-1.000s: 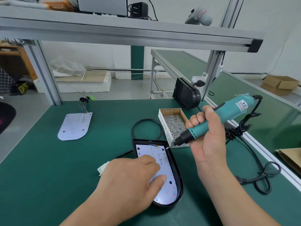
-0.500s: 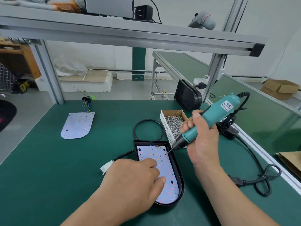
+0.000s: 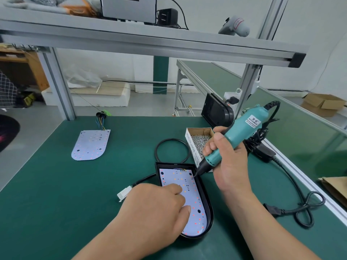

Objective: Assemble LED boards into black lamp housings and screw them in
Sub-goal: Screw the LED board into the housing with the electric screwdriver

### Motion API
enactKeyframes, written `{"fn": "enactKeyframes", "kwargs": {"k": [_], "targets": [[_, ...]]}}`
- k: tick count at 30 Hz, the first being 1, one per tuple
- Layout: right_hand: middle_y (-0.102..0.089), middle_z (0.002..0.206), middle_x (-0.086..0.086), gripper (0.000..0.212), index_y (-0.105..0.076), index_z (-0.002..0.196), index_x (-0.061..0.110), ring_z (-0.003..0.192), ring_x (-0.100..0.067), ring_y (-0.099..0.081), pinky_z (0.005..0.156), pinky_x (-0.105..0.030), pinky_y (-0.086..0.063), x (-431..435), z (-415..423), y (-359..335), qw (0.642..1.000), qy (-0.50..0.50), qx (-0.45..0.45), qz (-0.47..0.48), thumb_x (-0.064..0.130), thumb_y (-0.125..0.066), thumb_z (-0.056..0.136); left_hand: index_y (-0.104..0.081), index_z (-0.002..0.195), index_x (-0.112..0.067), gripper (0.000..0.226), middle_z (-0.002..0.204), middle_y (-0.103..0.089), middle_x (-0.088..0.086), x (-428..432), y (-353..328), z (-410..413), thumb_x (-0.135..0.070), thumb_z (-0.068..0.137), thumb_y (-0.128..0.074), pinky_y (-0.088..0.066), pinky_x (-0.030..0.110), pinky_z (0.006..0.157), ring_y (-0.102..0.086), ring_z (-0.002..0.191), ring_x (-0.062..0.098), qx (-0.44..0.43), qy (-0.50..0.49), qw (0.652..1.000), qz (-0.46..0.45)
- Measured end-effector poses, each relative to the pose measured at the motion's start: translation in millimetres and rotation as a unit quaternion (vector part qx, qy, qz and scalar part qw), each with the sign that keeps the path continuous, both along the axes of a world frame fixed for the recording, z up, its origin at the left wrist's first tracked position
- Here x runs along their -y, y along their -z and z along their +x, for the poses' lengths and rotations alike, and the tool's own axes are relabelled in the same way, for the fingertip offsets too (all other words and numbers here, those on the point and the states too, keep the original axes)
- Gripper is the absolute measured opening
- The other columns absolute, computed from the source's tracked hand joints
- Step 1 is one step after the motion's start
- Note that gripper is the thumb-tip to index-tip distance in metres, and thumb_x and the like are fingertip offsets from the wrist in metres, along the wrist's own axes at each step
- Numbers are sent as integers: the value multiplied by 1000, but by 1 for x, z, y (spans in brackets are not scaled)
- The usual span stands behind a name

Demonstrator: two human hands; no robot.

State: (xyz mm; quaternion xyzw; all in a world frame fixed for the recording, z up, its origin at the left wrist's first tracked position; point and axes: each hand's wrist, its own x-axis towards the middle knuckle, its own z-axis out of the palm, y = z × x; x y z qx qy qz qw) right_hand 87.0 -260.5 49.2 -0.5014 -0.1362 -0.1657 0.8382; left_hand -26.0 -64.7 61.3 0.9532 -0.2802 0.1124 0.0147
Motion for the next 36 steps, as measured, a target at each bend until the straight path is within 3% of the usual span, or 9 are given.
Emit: {"fn": "enactKeyframes", "kwargs": {"k": [5,10,14,18,21,24,30,36], "targets": [[-43,72,-3,11,-59,87,20,61,-21,-46,62,-30,-44,-4,-1,-4,999,-29,16,-37,17,-68,93,-49,61,-23,47,70,-50,-6,-1,-2,3,-49,100,-40,-25,29,38,-27,42,21,2,6,997,71],[-39,70,-3,19,-54,82,21,62,-22,-45,65,-31,-45,-2,0,-4,997,-66,3,-35,17,-67,94,-50,87,-21,52,102,-52,-1,1,2,3,-53,105,-14,-28,36,55,-39,58,24,2,7,1000,16],[-38,70,-5,14,-56,87,17,66,-24,-42,69,-35,-45,1,-1,-3,995,-95,8,-40,17,-68,94,-49,86,-21,51,99,-49,0,1,0,2,-54,105,-16,-29,36,56,-39,58,24,-8,-12,999,35],[-47,69,-5,13,-67,101,15,68,-24,-47,73,-35,-47,1,-5,-8,995,-98,11,-30,19,-71,89,-50,72,-22,45,85,-55,-5,-1,-2,3,-52,102,-34,-28,35,45,-39,50,21,-8,-11,999,41],[-54,69,-3,12,-70,101,18,69,-24,-50,75,-37,-46,2,-8,-12,994,-85,38,-52,19,-70,89,-50,85,-21,45,105,-54,-4,-2,2,2,-51,103,-21,-34,35,55,-50,65,24,-22,-8,1000,18],[-57,74,-6,14,-70,101,17,71,-26,-52,75,-38,-46,0,-13,-13,992,-76,54,-90,18,-70,87,-50,85,-22,43,99,-49,-2,-2,3,4,-49,103,-22,-44,38,60,-50,65,24,-16,-7,1000,19],[-56,74,-11,21,-68,105,12,73,-31,-50,76,-45,-44,0,-18,-13,987,-77,73,-117,14,-73,84,-52,87,-22,40,102,-53,-2,-1,7,7,-47,102,-25,-29,37,55,-42,61,25,-8,-4,1000,23],[-56,77,-14,23,-69,103,10,74,-33,-49,75,-44,-44,0,-20,-14,989,-65,72,-113,14,-74,81,-50,84,-20,39,98,-51,0,0,10,7,-45,101,-25,-21,35,51,-33,53,21,3,8,1000,1]]}}
